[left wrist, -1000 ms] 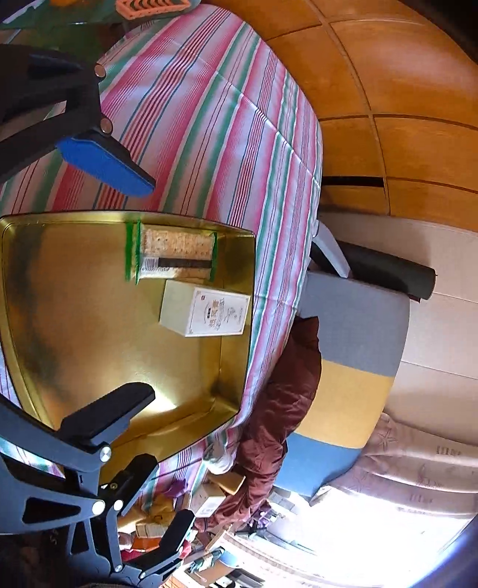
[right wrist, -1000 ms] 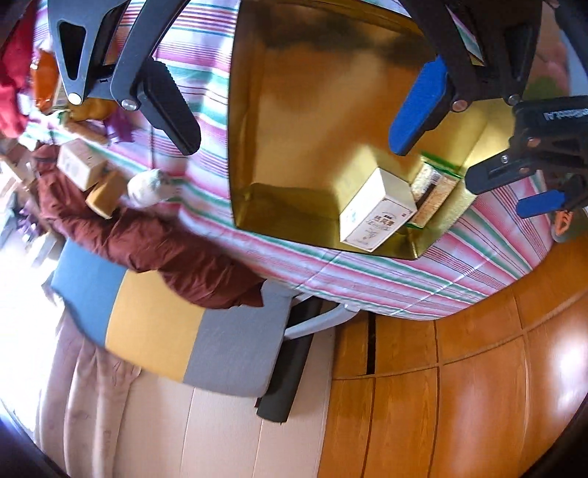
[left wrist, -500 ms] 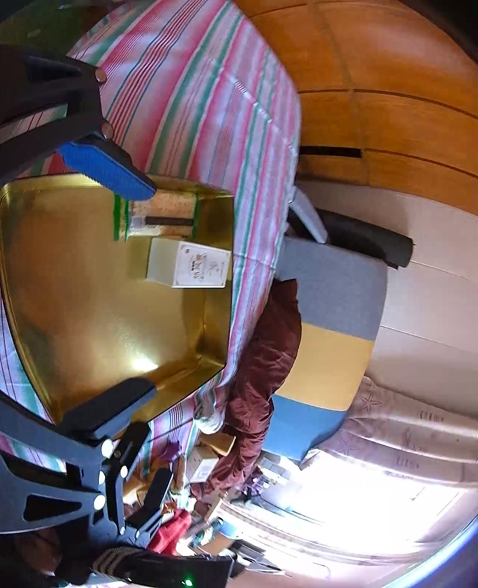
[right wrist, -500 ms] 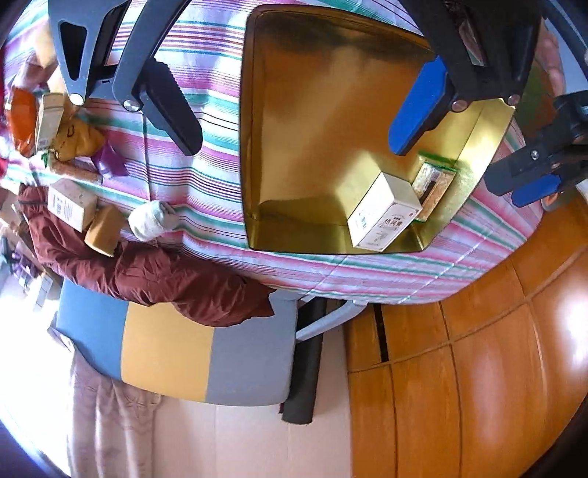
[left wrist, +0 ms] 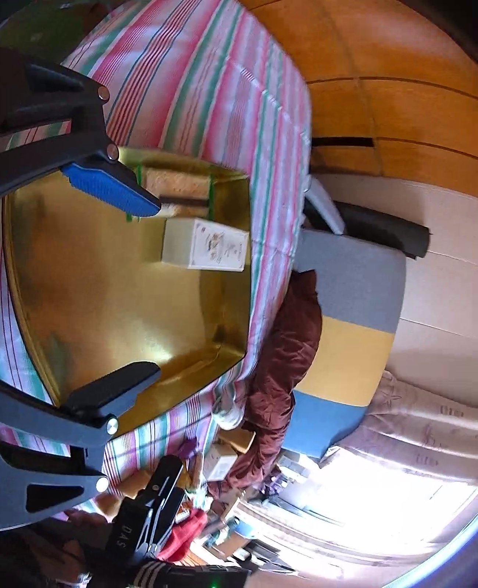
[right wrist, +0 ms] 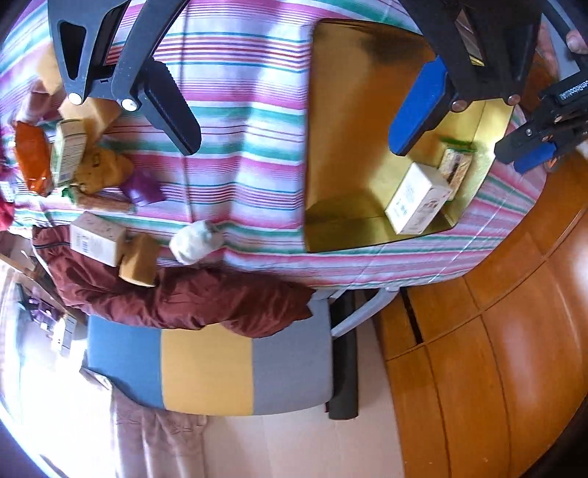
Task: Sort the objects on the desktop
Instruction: 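Withdraw both tools from the gold tray toward the remaining items, then grasp the white barcode box with the right tool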
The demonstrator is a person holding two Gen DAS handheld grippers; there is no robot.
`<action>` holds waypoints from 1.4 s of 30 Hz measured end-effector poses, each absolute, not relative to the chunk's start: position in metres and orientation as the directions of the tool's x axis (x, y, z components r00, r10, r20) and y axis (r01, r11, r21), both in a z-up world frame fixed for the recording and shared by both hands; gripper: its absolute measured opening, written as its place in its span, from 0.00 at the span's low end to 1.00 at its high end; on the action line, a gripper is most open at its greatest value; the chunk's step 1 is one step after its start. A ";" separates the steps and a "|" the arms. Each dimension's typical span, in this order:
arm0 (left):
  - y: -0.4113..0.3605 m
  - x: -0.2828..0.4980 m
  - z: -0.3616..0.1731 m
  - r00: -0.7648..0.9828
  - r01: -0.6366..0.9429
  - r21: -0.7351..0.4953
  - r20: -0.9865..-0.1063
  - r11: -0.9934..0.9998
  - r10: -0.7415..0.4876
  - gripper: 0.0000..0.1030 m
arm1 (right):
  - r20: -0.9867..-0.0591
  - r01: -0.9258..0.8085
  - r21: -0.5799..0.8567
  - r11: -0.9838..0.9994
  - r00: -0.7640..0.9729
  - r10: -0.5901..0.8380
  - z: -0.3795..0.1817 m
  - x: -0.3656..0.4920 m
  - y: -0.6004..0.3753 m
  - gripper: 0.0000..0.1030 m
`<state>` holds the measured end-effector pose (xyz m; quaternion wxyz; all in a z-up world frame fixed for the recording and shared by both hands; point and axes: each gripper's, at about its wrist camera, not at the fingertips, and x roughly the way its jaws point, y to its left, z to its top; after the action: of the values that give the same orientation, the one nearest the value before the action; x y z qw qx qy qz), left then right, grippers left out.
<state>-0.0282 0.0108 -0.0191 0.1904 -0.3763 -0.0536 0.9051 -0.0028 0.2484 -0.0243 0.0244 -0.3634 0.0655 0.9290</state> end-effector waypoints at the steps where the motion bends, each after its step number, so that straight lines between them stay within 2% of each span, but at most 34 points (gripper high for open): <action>1: 0.012 -0.029 -0.020 -0.640 -0.302 -0.242 -0.666 -0.922 0.384 0.80 | -0.681 -0.102 0.105 -0.989 -0.733 0.004 -0.023 -0.003 0.254 1.00; 12: 0.050 -0.034 -0.010 -0.606 -0.399 -0.208 -0.671 -0.893 0.427 0.81 | -0.712 -0.175 0.079 -0.981 -0.699 0.068 -0.016 -0.002 0.317 1.00; 23: 0.106 -0.038 0.004 -0.561 -0.524 -0.156 -0.677 -0.837 0.477 0.81 | -0.716 -0.177 0.012 -0.984 -0.688 0.116 0.009 -0.010 0.372 1.00; 36: 0.162 -0.062 0.009 -0.492 -0.611 -0.100 -0.729 -0.785 0.476 0.81 | -0.719 -0.184 -0.144 -0.972 -0.655 0.231 0.003 -0.038 0.453 1.00; 39: 0.177 -0.073 0.009 -0.448 -0.635 -0.124 -0.745 -0.763 0.494 0.81 | -0.727 -0.151 -0.190 -0.970 -0.643 0.242 -0.003 -0.056 0.470 1.00; 42: 0.196 -0.083 0.011 -0.438 -0.665 -0.096 -0.752 -0.740 0.492 0.81 | -0.743 -0.122 -0.239 -0.963 -0.616 0.262 -0.012 -0.077 0.483 1.00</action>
<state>-0.0832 0.1960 0.0106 0.3440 -0.4031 0.1075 0.8412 -0.0765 0.4825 -0.0121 0.1073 -0.4250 -0.0828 0.8950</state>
